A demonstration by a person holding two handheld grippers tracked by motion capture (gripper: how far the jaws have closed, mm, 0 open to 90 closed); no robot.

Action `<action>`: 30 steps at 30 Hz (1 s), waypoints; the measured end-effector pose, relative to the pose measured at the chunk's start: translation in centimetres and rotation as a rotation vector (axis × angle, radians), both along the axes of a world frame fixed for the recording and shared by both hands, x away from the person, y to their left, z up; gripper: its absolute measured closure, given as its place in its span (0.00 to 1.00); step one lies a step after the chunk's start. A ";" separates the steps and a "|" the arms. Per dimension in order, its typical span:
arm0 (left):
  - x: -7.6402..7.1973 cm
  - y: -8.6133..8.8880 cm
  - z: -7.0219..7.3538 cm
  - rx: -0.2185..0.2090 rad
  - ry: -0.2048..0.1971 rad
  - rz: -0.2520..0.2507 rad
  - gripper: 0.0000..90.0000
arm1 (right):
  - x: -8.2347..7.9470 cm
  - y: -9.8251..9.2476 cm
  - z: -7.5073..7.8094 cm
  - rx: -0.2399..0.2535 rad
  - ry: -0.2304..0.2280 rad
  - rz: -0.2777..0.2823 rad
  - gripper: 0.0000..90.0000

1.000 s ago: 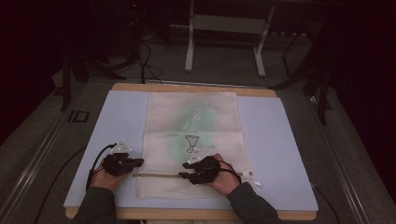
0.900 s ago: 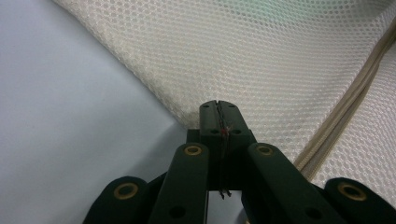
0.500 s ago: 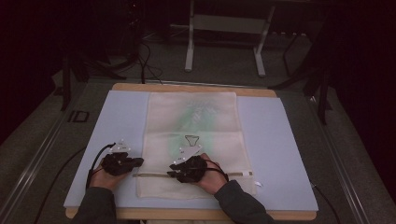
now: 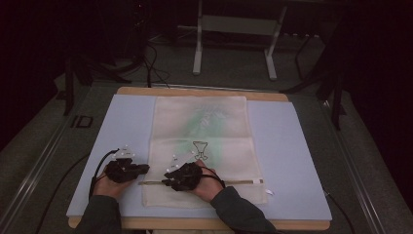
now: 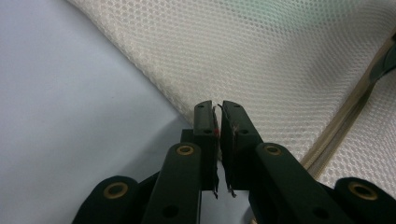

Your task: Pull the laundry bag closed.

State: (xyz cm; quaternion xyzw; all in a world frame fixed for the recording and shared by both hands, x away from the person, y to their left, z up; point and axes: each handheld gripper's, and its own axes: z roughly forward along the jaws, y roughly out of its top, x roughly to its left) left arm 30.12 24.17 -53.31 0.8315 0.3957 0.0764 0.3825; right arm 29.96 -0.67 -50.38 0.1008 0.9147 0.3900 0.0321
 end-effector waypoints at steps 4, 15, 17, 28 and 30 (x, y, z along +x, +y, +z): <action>0.0 0.2 0.0 -0.025 0.007 0.003 0.94 | 0.0 1.1 0.0 -0.005 -0.003 0.018 0.86; 0.0 0.7 0.3 -0.039 -0.004 0.021 0.93 | 0.0 3.4 -0.9 -0.006 0.008 0.038 0.88; -0.1 0.7 0.3 -0.040 -0.006 0.028 0.93 | 0.1 3.7 -1.0 -0.004 0.011 0.037 0.88; -0.1 1.0 0.4 -0.046 -0.012 0.041 0.92 | 0.3 5.5 -1.2 -0.001 0.014 0.041 0.88; -0.1 1.0 0.4 -0.045 -0.013 0.042 0.92 | 0.3 5.8 -1.3 -0.003 0.015 0.043 0.88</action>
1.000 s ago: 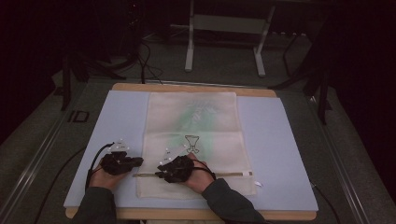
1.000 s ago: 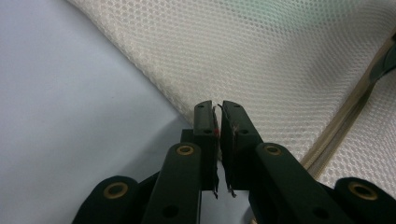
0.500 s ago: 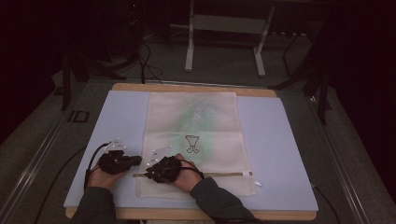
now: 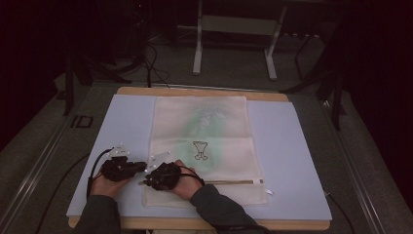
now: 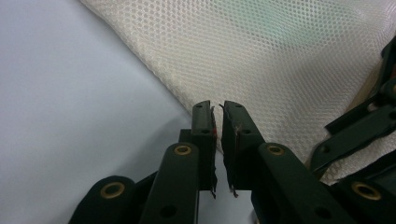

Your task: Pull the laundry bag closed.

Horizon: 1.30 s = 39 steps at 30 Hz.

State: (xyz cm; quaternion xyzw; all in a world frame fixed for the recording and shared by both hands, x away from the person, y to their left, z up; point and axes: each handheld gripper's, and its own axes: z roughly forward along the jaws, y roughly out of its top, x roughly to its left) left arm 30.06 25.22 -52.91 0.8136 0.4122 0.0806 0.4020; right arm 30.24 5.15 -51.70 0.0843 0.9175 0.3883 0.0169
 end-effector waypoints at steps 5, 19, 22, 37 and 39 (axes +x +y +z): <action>0.0 0.1 0.0 0.000 -0.001 0.003 0.92 | 0.0 0.9 -0.5 -0.008 0.001 0.007 0.87; 0.0 0.5 0.1 -0.012 -0.004 0.027 0.92 | 0.4 2.8 -1.2 -0.037 0.005 0.008 0.85; 0.0 0.5 0.1 -0.013 -0.004 0.025 0.92 | 0.2 3.3 -1.5 -0.052 -0.010 0.010 0.84; -0.1 0.8 0.3 -0.016 -0.016 0.046 0.92 | 0.3 3.1 -0.6 -0.004 0.007 -0.021 0.90; -0.1 0.8 0.3 -0.018 -0.019 0.049 0.92 | 0.3 2.7 -0.3 0.010 0.010 -0.023 0.90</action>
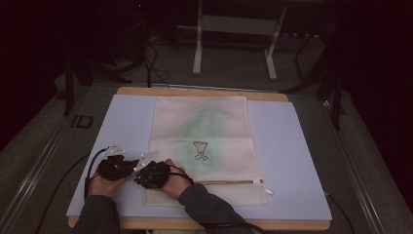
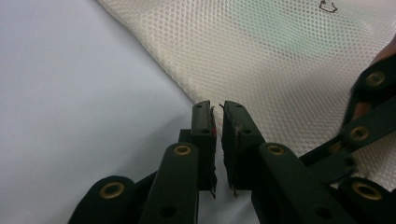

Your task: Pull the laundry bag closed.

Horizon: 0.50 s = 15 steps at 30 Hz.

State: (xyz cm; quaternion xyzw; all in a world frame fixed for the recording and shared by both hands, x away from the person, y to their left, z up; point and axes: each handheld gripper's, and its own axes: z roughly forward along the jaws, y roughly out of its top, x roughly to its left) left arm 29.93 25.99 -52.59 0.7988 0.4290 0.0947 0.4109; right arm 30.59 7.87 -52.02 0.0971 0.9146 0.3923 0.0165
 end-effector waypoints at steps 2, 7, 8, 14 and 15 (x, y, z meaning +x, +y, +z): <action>0.0 0.0 0.0 0.001 0.000 0.002 0.92 | 0.1 -0.5 0.2 0.014 0.008 -0.003 0.90; 0.0 0.0 0.0 0.002 0.002 -0.002 0.91 | 0.1 -1.7 0.5 0.027 0.022 -0.006 0.90; 0.0 -0.1 0.0 0.002 0.004 -0.002 0.91 | 0.1 -1.9 0.5 0.029 0.025 -0.003 0.90; 0.0 -0.2 0.0 0.006 0.001 -0.009 0.91 | -0.3 -3.0 0.1 -0.001 0.036 0.015 0.89; 0.0 -0.3 0.0 0.007 0.002 -0.011 0.91 | -0.2 -3.1 0.0 -0.003 0.038 0.015 0.89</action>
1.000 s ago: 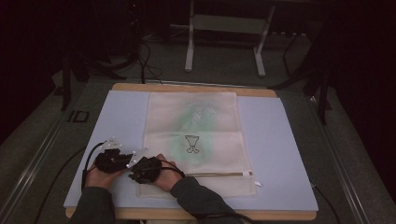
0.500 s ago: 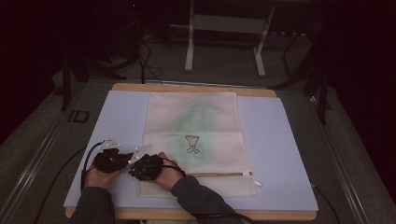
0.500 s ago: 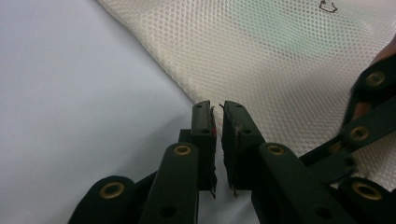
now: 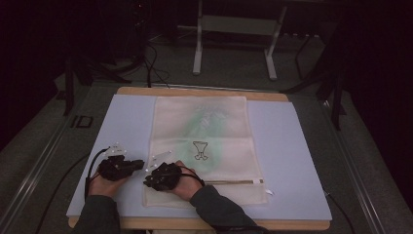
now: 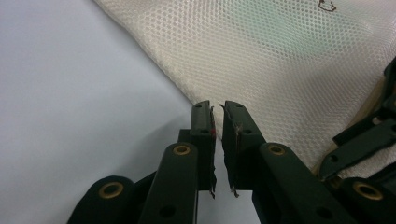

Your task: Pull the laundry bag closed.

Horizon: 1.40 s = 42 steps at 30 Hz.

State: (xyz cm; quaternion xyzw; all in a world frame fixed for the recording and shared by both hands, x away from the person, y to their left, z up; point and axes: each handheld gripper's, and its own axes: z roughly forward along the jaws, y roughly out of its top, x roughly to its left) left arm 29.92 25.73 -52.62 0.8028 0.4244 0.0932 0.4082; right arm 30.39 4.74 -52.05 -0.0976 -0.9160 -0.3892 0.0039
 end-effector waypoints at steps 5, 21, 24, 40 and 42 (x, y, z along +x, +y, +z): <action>0.0 -0.1 0.0 0.000 0.003 -0.008 0.91 | 0.4 0.0 -0.4 -0.010 0.018 -0.006 0.85; -0.3 -0.8 -0.3 -0.023 0.052 -0.099 0.95 | -0.7 0.3 -1.2 -0.031 -0.043 -0.027 0.91; -0.3 -1.0 -0.4 -0.020 0.066 -0.115 0.97 | -0.6 0.3 -1.3 -0.024 -0.040 -0.028 0.91; -1.0 -1.7 -0.6 0.037 0.117 -0.133 0.99 | -0.6 0.1 -1.4 -0.010 -0.033 -0.037 0.91; -1.0 -1.8 -0.5 0.043 0.128 -0.122 0.99 | -0.6 0.1 -1.4 -0.009 -0.035 -0.037 0.91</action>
